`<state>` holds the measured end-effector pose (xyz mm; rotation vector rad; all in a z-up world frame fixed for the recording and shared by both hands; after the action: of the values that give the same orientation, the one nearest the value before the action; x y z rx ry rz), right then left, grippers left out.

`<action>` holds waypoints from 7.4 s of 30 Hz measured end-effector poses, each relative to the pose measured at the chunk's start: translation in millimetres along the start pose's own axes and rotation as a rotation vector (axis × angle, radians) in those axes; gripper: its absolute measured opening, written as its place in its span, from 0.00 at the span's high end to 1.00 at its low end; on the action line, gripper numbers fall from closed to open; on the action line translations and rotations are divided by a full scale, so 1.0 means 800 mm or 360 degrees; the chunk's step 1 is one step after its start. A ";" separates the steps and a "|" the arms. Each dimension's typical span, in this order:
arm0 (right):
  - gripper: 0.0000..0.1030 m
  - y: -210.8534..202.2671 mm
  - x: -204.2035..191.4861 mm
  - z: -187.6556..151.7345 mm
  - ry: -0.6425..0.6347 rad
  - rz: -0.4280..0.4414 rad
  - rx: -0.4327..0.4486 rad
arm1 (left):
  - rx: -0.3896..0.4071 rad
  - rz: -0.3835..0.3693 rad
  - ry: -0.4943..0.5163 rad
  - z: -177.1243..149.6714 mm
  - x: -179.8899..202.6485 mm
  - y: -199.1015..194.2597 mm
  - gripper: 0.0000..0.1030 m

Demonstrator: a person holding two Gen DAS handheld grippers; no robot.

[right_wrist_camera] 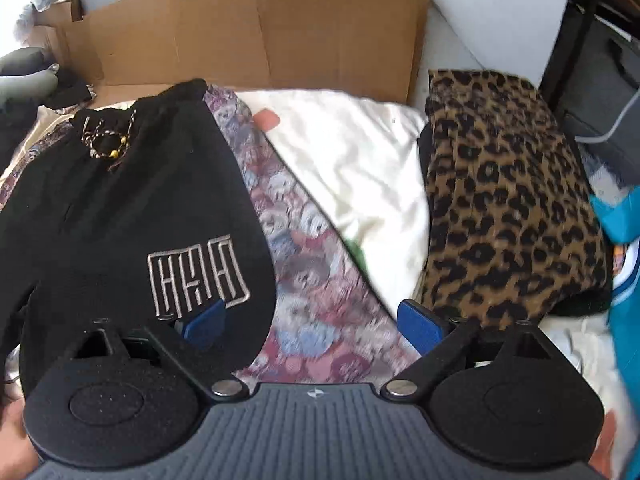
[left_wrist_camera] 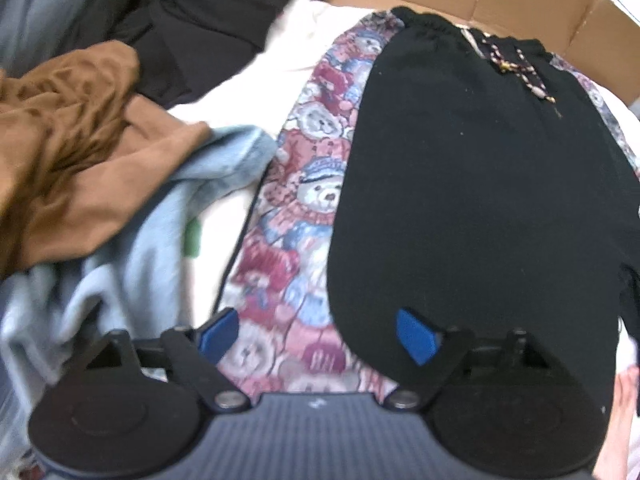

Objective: Fold clothes

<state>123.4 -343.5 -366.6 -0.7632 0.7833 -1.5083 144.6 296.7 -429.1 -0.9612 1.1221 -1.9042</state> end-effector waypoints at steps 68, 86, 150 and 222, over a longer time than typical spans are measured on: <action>0.47 0.029 -0.014 -0.049 -0.0117 0.0016 -0.0230 | -0.0189 -0.1072 -0.1029 -0.120 0.082 0.034 0.52; 0.47 0.032 -0.015 -0.050 -0.0137 0.0022 -0.0231 | -0.0257 -0.1085 -0.1105 -0.136 0.067 0.052 0.52; 0.47 0.032 0.022 -0.070 -0.0230 -0.0142 -0.0324 | -0.0541 -0.0870 -0.0702 -0.142 0.072 0.044 0.92; 0.36 0.012 -0.062 -0.045 -0.0234 0.0066 -0.0324 | -0.0241 -0.0253 -0.0136 -0.006 -0.097 0.059 0.90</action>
<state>102.4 -293.4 -395.3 -0.9921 0.8441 -1.3319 186.4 347.1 -492.4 -1.2366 1.1831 -1.9033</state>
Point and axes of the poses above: each gripper's, at about its wrist camera, not at the fingertips, and y roughly the way its jaws point, x to its right, z to its top, the point moved 5 cm from there along y, roughly the way its jaws point, and after that the axes turned 3 degrees about -z, right-handed, at the moved point
